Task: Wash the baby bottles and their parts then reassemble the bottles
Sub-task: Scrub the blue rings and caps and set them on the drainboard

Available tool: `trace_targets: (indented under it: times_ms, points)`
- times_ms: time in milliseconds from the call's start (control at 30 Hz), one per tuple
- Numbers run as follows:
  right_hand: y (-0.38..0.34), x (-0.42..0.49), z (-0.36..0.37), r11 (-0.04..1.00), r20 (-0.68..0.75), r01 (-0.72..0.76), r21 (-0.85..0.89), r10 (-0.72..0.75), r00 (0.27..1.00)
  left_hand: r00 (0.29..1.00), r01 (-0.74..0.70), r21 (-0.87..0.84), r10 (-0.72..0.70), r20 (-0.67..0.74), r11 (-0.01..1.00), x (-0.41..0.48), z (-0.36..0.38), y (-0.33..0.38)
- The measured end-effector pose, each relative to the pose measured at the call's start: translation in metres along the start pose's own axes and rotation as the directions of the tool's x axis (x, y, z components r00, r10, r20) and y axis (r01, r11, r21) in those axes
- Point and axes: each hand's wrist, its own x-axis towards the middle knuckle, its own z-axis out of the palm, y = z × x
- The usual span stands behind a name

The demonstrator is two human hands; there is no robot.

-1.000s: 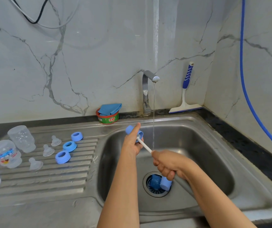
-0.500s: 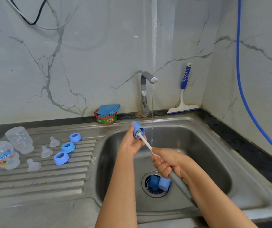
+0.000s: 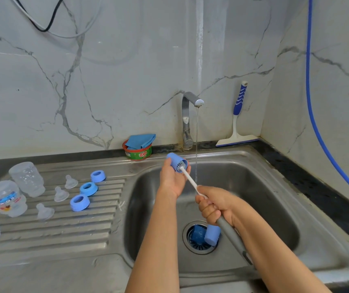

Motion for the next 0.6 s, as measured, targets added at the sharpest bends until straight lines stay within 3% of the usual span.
trace_targets:
  times_ms: [67, 133, 267, 400, 533, 600]
  points:
    - [0.004, 0.001, 0.001, 0.967, -0.137, 0.040, -0.251, -0.077, 0.988, 1.000, -0.008, 0.118, 0.006, 0.010, 0.993, 0.001, -0.004, -0.003]
    - [0.008, -0.001, 0.001, 0.906, -0.183, 0.034, -0.423, -0.122, 0.975, 1.000, -0.027, 0.231, 0.026, 0.008, 0.973, 0.001, -0.010, -0.003]
    - [0.009, -0.005, -0.004, 0.848, -0.153, 0.032, -0.530, -0.133, 0.979, 0.995, -0.039, 0.298, 0.065, -0.077, 0.954, 0.000, -0.020, 0.002]
    - [0.013, -0.004, -0.010, 0.734, -0.226, 0.002, -0.679, -0.212, 0.951, 0.957, -0.143, 0.390, 0.228, -0.181, 0.910, 0.004, -0.027, -0.004]
    - [0.009, -0.001, -0.019, 0.574, -0.315, -0.070, -0.816, -0.339, 0.886, 0.852, -0.255, 0.409, 0.404, -0.334, 0.876, 0.016, -0.033, 0.000]
    - [0.007, 0.004, -0.022, 0.549, -0.323, -0.069, -0.833, -0.382, 0.866, 0.826, -0.256, 0.467, 0.442, -0.348, 0.846, 0.021, -0.036, 0.001]
